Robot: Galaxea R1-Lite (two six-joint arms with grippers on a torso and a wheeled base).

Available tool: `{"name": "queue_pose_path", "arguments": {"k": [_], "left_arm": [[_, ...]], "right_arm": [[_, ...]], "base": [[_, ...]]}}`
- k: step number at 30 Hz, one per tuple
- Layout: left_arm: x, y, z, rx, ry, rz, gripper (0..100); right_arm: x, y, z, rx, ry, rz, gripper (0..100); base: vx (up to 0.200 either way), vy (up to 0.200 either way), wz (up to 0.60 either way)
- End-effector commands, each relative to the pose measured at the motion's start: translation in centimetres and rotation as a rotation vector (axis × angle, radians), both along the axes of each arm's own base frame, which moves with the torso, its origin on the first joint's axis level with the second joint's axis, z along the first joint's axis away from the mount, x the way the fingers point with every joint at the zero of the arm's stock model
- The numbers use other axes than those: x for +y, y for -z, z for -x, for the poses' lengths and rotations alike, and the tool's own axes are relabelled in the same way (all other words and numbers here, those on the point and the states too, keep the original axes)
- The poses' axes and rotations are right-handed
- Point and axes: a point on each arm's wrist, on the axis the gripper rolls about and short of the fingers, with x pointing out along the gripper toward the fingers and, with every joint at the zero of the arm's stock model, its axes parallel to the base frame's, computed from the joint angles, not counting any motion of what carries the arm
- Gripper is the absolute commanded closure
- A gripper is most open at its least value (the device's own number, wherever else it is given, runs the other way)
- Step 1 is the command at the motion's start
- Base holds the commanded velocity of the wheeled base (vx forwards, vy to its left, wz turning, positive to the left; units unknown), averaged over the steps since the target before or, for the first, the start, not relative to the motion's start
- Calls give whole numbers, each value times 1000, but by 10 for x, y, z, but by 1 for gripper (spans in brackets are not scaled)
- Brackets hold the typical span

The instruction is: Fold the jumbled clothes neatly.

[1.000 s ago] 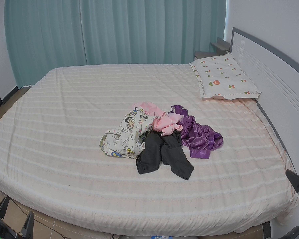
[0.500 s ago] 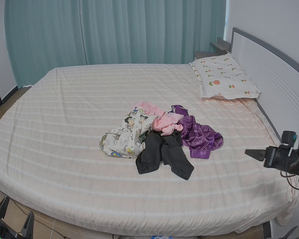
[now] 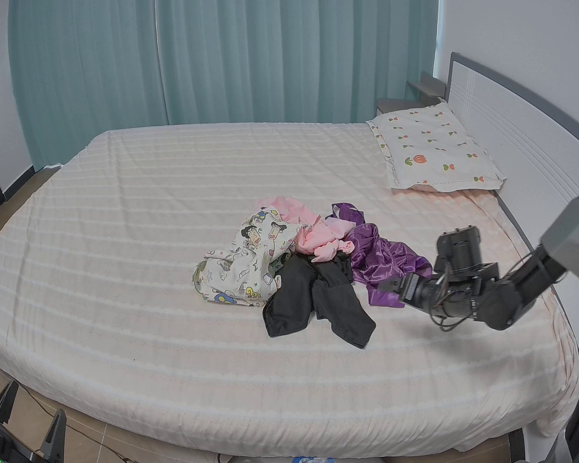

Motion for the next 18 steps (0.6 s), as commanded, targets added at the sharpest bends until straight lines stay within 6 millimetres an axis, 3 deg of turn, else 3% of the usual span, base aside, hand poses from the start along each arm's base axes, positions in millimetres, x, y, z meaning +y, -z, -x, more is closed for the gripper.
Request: {"name": "queue_pose_path", "arguments": {"k": [1,18], "left_arm": [[0,5,0,1,0,0,0],[0,5,0,1,0,0,0]], "right_arm": [[39,76,-26,91,4,-8,0],[50,96,-48,75,18,24,0]], "base": [[0,0,0],[0,0,0]]}}
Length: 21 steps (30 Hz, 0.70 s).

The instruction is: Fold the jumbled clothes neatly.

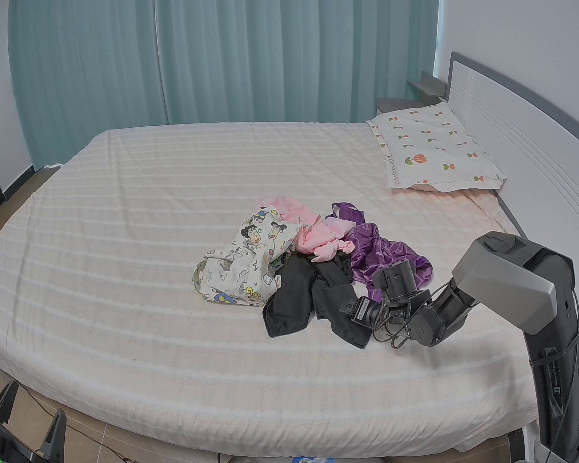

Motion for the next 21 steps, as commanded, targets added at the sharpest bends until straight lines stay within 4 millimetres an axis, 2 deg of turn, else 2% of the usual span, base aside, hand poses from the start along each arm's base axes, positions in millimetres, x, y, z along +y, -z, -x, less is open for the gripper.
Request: {"name": "queue_pose_path", "arguments": {"k": [1,4,6,7,15,21], "left_arm": [[0,4,0,0,0,0,0],[0,5,0,1,0,0,0],[0,5,0,1,0,0,0],[0,5,0,1,0,0,0],[0,5,0,1,0,0,0],[0,5,0,1,0,0,0]], "right_arm": [[9,9,-6,-6,-13,3,0],[19,6,-4,-18,-31,-4,0],[27,13,-1,-10,-48,3,0],[30,17,1,-9,-51,11,100],[28,13,-3,-32,-15,29,100],[21,-12,2,-46,19,-30,100]], "base": [[0,0,0],[0,0,0],[0,0,0],[0,0,0],[0,0,0],[0,0,0]]}}
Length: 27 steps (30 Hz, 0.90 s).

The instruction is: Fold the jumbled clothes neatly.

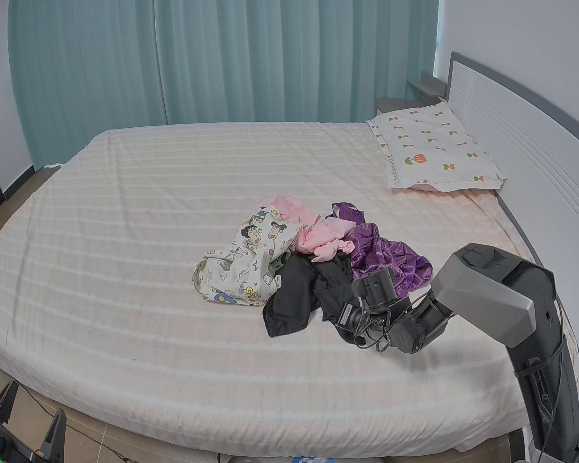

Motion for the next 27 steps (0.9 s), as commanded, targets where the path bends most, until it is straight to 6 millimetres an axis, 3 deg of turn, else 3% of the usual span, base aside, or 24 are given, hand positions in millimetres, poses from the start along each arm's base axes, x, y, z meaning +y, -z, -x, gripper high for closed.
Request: {"name": "queue_pose_path", "arguments": {"k": [1,14,22,23,26,27], "left_arm": [[0,5,0,1,0,0,0],[0,5,-1,12,3,-4,0],[0,2,-1,10,4,-40,0],[0,-7,0,-17,6,-28,0],[0,-93,-5,-132,34,114,0],[-1,-101,-17,-72,54,158,0]], "right_arm": [[-5,-25,3,-23,20,-47,100],[-29,-53,26,-34,53,-103,100],[-25,-56,35,-50,25,-118,100],[-26,-56,35,-50,27,-118,100],[-25,-55,36,-48,24,-117,100],[-23,-53,37,-44,20,-116,100]], "base": [[0,0,0],[0,0,0],[0,0,0],[0,0,0],[0,0,0],[0,0,0]]}}
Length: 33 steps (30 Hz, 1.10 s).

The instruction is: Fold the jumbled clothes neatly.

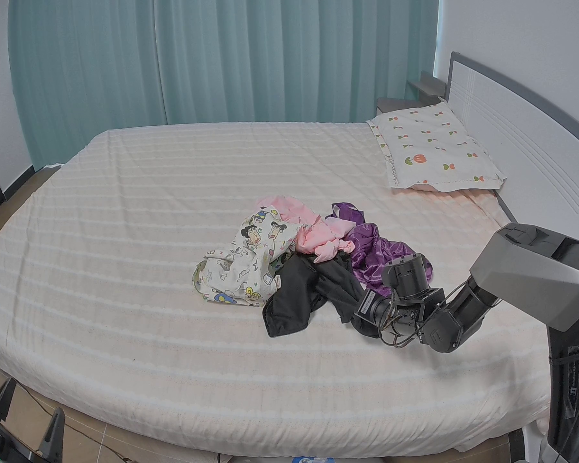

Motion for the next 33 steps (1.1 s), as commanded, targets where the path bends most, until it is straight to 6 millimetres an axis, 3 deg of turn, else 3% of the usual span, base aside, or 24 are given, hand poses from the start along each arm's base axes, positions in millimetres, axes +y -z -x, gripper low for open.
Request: {"name": "queue_pose_path", "arguments": {"k": [1,2,5,6,7,8,9,11,14,19,20,24,26,31,33], "left_arm": [[-1,-89,-27,14,70,143,0],[-1,-89,-28,20,74,139,0],[-3,-63,-78,356,106,49,0],[-3,-63,-78,356,106,49,0],[-5,-56,-101,436,124,49,0],[-5,-56,-101,436,124,49,0],[-11,-50,-122,465,174,84,0],[-16,-46,-132,491,195,112,0],[-31,-27,-167,633,193,212,0],[-57,-1,-214,726,197,320,0],[-58,1,-215,730,196,323,0],[-90,35,-271,734,111,377,0],[-105,48,-289,734,89,393,0],[-146,90,-317,799,120,372,0],[-153,100,-328,802,123,368,0]], "right_arm": [[4,-2,4,-1,-12,-3,100],[4,-1,4,0,-12,-2,100],[4,-3,6,2,-14,-1,100],[4,-3,6,2,-14,-1,100],[4,-4,7,0,-16,-1,100],[4,-4,7,0,-16,-1,100],[3,-2,8,7,-16,3,100],[3,0,9,11,-16,5,100],[3,-3,8,-7,-17,-3,100],[2,-1,10,-19,-19,-7,100],[3,-1,10,-20,-19,-7,100],[5,0,11,-18,-25,-5,100],[5,0,11,-19,-25,-6,100],[3,0,10,-20,-18,-5,100],[4,1,10,-19,-20,-3,100]], "base": [[0,0,0],[0,0,0],[0,0,0],[0,0,0],[0,0,0],[0,0,0],[0,0,0],[0,0,0],[0,0,0],[0,0,0],[0,0,0],[0,0,0],[0,0,0],[0,0,0],[0,0,0]]}}
